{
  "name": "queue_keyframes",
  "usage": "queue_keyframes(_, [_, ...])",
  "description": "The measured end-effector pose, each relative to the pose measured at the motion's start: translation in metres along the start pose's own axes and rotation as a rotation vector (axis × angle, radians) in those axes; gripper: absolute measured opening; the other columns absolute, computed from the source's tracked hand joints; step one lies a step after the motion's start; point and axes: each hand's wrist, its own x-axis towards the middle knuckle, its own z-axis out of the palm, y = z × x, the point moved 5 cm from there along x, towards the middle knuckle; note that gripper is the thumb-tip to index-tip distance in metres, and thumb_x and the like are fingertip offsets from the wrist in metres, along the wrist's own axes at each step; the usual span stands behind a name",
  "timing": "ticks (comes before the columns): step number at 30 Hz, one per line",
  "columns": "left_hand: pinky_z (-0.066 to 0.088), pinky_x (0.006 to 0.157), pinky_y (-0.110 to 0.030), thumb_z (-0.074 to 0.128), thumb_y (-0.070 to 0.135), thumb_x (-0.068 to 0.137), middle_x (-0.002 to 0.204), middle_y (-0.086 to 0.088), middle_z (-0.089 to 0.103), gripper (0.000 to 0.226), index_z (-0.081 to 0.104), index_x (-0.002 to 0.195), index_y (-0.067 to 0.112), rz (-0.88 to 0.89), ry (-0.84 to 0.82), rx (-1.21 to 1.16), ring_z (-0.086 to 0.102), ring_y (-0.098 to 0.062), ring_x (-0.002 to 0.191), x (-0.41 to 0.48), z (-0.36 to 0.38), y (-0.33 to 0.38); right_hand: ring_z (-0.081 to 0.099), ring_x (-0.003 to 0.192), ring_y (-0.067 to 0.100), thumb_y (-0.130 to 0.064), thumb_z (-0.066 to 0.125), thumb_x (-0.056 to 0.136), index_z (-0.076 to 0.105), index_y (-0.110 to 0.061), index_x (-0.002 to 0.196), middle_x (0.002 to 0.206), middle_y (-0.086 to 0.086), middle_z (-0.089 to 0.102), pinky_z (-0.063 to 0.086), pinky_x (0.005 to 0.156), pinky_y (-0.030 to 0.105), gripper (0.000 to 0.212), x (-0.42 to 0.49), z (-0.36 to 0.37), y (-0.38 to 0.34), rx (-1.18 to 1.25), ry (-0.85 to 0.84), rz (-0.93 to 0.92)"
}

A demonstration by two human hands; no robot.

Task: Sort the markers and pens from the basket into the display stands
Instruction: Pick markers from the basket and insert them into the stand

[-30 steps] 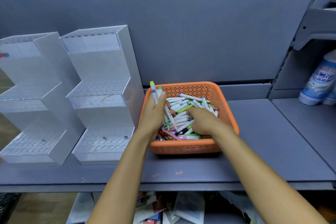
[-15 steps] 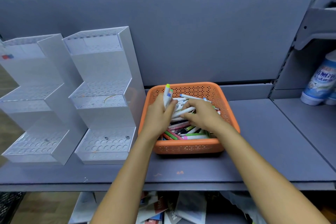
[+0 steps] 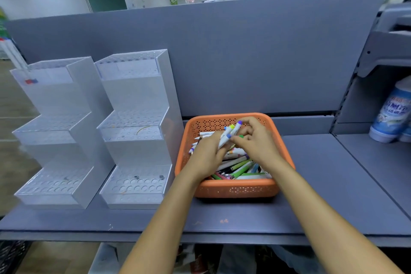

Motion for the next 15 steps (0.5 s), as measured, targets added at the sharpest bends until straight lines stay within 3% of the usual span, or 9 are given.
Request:
queue_keyframes(3, [0.04,0.061,-0.037,0.048,0.028,0.097,0.082,-0.003,0.061,0.017,0.053,0.101,0.012,-0.011,0.037,0.078,0.052,-0.022,0.071,0.003,0.001,-0.002,0.065,0.066,0.015,-0.009,0.069,0.084,0.054,-0.014,0.109,0.082,0.005,0.069,0.051,0.061,0.04,0.03,-0.003,-0.001,-0.005,0.082,0.006,0.02])
queue_keyframes(5, [0.044,0.064,-0.044,0.047,0.029,0.095,0.086,-0.006,0.061,0.018,0.052,0.102,0.014,-0.023,0.094,0.101,0.053,-0.027,0.075,0.003,-0.006,0.001,0.068,0.078,0.024,-0.006,0.067,0.085,0.055,-0.011,0.106,0.085,0.009,0.07,0.054,0.071,0.039,0.025,-0.004,-0.002,-0.013,0.157,0.022,0.005])
queue_keyframes(8, [0.046,0.063,-0.043,0.044,0.032,0.096,0.077,0.001,0.057,0.017,0.05,0.096,0.017,-0.089,0.251,-0.059,0.054,-0.023,0.07,0.003,-0.029,0.012,0.068,0.082,0.021,-0.008,0.065,0.087,0.06,-0.012,0.101,0.086,0.009,0.068,0.054,0.072,0.028,0.015,-0.004,-0.006,-0.035,0.21,0.101,-0.068])
queue_keyframes(12, [0.048,0.066,-0.041,0.048,0.032,0.094,0.068,0.001,0.053,0.018,0.05,0.082,0.019,-0.351,0.453,-0.456,0.053,-0.02,0.064,0.002,-0.063,0.011,0.066,0.083,0.016,-0.008,0.059,0.091,0.067,-0.02,0.1,0.084,-0.001,0.066,0.055,0.077,0.032,0.018,-0.004,-0.016,-0.065,0.293,0.251,-0.176])
queue_keyframes(15, [0.044,0.053,-0.027,0.052,0.025,0.095,0.06,-0.001,0.053,0.024,0.053,0.073,0.015,-0.456,0.53,-0.734,0.05,-0.014,0.048,-0.005,-0.08,0.002,0.067,0.081,0.015,-0.005,0.057,0.092,0.067,-0.023,0.102,0.086,0.001,0.064,0.058,0.075,0.031,0.023,-0.008,-0.01,-0.08,0.353,0.145,-0.163])
